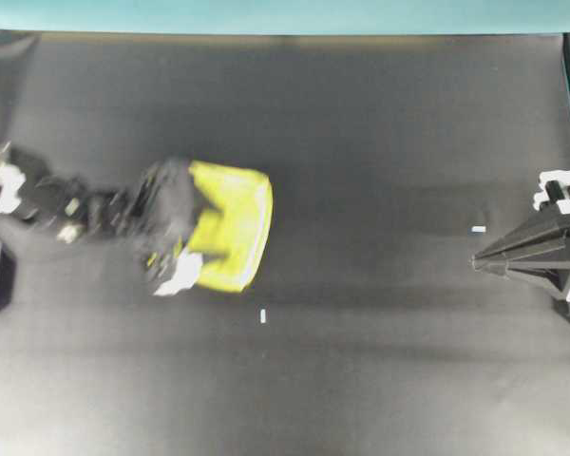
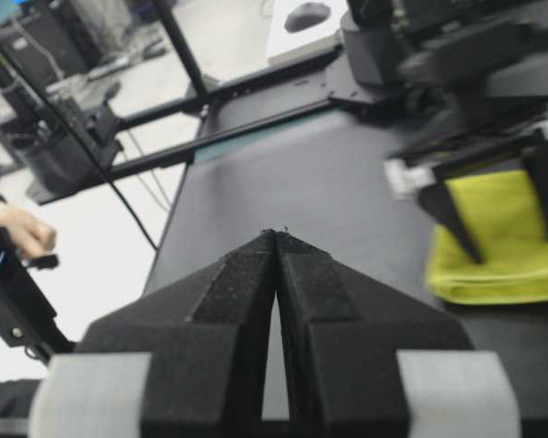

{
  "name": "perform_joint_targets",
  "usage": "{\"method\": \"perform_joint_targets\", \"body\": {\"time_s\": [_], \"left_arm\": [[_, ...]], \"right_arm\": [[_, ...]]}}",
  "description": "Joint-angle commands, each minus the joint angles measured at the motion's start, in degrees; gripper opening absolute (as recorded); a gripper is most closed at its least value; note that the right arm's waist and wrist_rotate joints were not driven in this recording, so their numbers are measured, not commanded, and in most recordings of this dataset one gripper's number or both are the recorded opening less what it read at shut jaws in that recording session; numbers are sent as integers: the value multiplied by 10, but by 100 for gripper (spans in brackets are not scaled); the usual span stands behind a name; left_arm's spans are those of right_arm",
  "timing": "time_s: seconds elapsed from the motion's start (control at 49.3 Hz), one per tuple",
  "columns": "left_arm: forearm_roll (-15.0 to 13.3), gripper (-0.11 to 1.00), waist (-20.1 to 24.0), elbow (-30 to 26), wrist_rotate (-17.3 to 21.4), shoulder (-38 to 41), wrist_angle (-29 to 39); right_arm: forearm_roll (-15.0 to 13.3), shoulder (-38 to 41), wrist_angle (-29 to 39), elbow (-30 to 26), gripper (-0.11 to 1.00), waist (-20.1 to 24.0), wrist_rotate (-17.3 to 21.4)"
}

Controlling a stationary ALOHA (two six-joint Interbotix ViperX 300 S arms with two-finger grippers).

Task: Push a yellow cloth with the left arm to wipe the desk.
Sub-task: 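Drag the held cloth with the left gripper toward the near-left table corner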

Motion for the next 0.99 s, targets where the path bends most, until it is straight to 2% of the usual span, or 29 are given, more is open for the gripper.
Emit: {"method": "perform_joint_targets", "body": {"time_s": [0.0,0.183,0.426,0.73,0.973], "left_arm": [[2,83,-48,19,-9,-6,1],[2,83,-137,33,-29,-8,3],[2,83,-237,34,-33,-6,5],[2,83,-320,35,-33,-16,18],[2,83,-332,30,-31,-17,29]], "right_arm": [[0,3,-5,-5,0,0,0],[0,3,-7,-5,0,0,-1],[0,2,-7,-5,0,0,-1],[0,1,-8,-5,0,0,-1],[1,1,-12,-5,0,0,0]]}}
